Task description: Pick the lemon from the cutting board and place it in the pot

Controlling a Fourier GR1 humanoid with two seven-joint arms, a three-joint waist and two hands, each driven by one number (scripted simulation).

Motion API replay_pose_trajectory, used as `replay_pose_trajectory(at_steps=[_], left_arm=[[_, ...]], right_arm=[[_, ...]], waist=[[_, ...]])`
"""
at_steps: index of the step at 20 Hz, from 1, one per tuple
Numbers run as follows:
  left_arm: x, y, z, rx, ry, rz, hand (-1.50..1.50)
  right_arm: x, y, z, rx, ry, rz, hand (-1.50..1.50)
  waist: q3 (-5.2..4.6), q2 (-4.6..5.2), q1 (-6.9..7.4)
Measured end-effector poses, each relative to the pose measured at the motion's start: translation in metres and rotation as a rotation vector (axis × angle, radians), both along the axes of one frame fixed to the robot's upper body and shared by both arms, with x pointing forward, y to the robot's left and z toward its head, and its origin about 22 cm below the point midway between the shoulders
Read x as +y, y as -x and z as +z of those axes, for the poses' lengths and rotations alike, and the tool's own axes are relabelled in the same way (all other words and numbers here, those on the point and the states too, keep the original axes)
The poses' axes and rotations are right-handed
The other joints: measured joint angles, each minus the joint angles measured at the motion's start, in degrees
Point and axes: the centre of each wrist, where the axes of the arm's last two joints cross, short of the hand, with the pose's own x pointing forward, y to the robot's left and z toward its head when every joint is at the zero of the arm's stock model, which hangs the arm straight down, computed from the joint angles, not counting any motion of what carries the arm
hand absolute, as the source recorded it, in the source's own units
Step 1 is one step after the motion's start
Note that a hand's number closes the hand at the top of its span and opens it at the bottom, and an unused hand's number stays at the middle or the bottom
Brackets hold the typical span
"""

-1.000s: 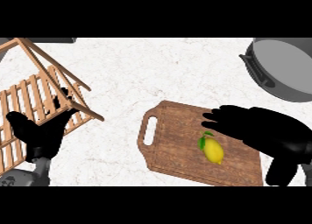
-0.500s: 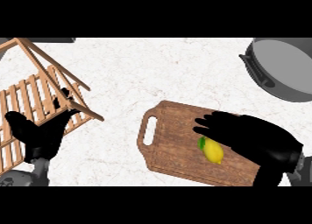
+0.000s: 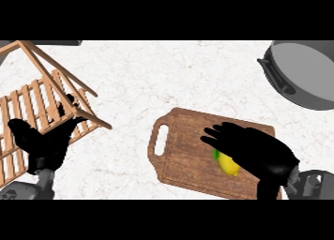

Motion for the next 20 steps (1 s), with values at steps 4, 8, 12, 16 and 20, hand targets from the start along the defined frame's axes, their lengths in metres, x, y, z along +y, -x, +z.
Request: replay_pose_trajectory(at_steps=[4,8,12,16,20], left_arm=[[0.000,-0.001,0.000,0.005,0.001,-0.006,0.00],[0.000,-0.001,0.001,0.008,0.007,-0.014,0.00],[-0.001,-0.001,0.001,0.005,0.004,0.001,0.00],[-0.001,-0.001,0.002,0.008,0.006,-0.008,0.00],[-0.002,-0.001,0.000,0.000,0.000,-0.002,0.00]], right_arm=[[0.005,-0.002,-0.013,-0.005,0.037,0.009,-1.50],[0.013,-0.006,-0.022,-0.016,0.091,0.011,-1.50],[0.015,-0.010,-0.034,-0.021,0.151,-0.002,-1.50],[0.012,-0.018,-0.042,-0.026,0.175,-0.007,-1.50],[0.018,-0.024,-0.053,-0.018,0.194,-0.010,-1.50]], waist=[[0.03,0.02,0.06],[-0.07,0.03,0.15],[-0.07,0.05,0.18],[-0.07,0.11,0.17],[0.05,0.06,0.24]])
